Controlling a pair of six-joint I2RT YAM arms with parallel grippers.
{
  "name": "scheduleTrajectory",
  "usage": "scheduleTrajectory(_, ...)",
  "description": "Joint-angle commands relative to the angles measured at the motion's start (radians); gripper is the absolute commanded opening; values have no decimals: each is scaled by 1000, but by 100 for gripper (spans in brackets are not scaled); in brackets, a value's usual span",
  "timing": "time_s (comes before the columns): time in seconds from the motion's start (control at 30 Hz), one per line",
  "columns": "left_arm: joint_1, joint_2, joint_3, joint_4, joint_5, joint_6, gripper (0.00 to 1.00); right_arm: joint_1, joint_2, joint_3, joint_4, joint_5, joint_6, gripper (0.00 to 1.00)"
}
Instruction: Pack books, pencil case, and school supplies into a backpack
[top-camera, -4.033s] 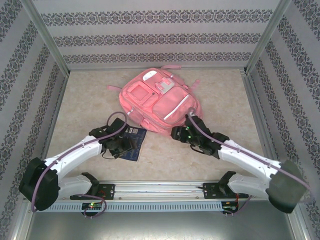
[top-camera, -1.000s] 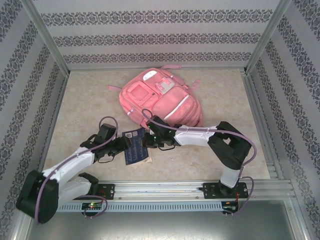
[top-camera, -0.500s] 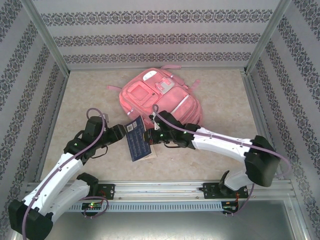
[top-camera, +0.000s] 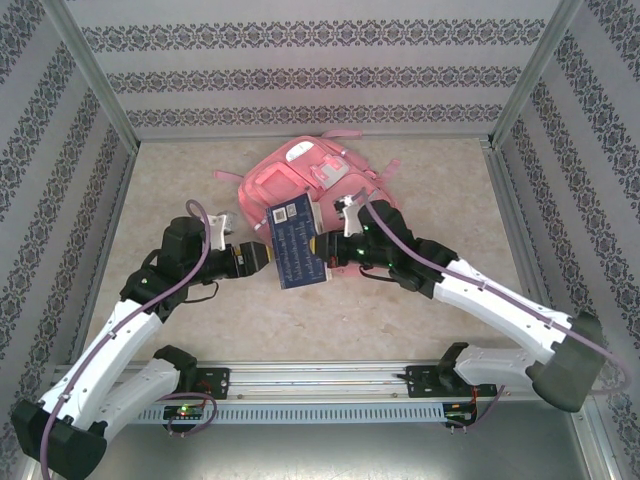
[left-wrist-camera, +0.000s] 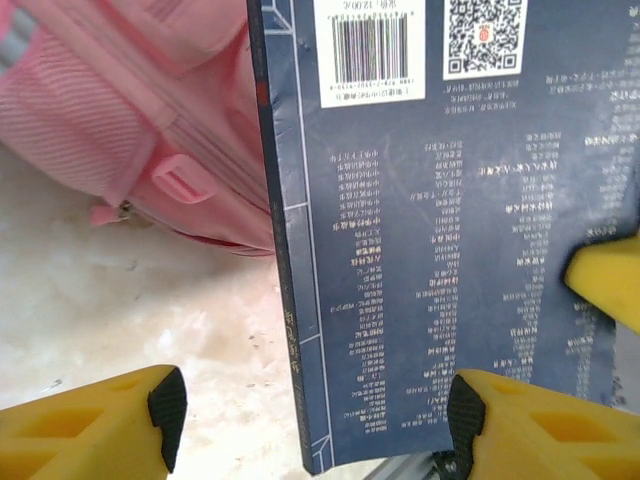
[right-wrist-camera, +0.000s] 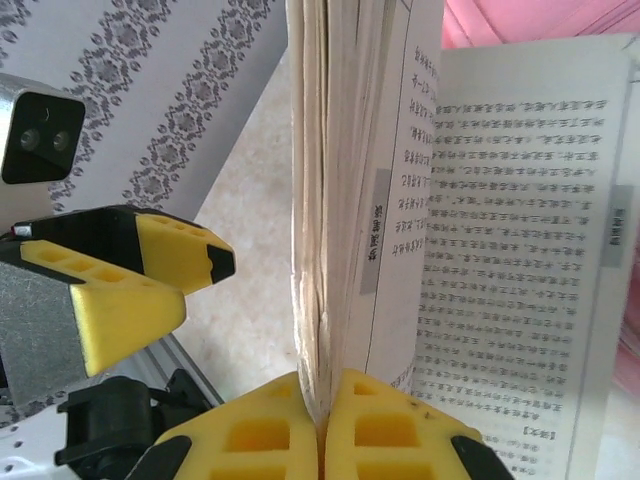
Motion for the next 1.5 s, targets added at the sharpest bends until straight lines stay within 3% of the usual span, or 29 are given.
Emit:
scheduleTrajectory(0.0, 12, 14, 8, 64, 102, 37, 73, -42, -55, -46, 92, -109, -6, 0)
scheduleTrajectory(0.4, 19, 146, -56, 366, 285, -60, 77, -145, -134, -176, 330, -384, 165, 0)
scheduleTrajectory(0.53, 20, 183, -92, 539, 360, -156, 75, -160, -150, -202, 385, -429, 207, 0)
scheduleTrajectory(0.63, 20, 216, -141, 799, 442, -324, 64, -182, -149, -218, 395, -441, 217, 0)
scheduleTrajectory(0.7, 20, 241, -172, 979, 473, -437, 50, -201, -146, -229, 391, -430, 222, 0)
scheduleTrajectory(0.8, 17, 281, -204, 1169, 490, -560, 27, -212, -130, -231, 388, -416, 225, 0)
scheduleTrajectory(0.93, 12, 340, -236, 1381, 494, -686, 10, -211, -102, -228, 406, -414, 242, 0)
scheduleTrajectory(1.03, 6, 381, -251, 1490, 484, -740, 7, -211, -101, -233, 409, -398, 247, 8)
scheduleTrajectory(1.07, 5, 390, -252, 1509, 484, -751, 3, -213, -104, -234, 402, -393, 246, 15)
scheduleTrajectory(1.13, 4, 391, -251, 1516, 461, -754, 0, -218, -123, -239, 368, -349, 237, 40)
scheduleTrajectory(1.27, 4, 330, -240, 1448, 300, -715, 0, -225, -210, -280, 281, -153, 266, 77)
scheduleTrajectory(1.33, 0, 298, -223, 1421, 197, -706, 0, -222, -271, -363, 336, -44, 391, 85)
scheduleTrajectory(1.47, -31, 254, -211, 1381, 5, -695, 0, -163, -339, -493, 493, 96, 594, 88)
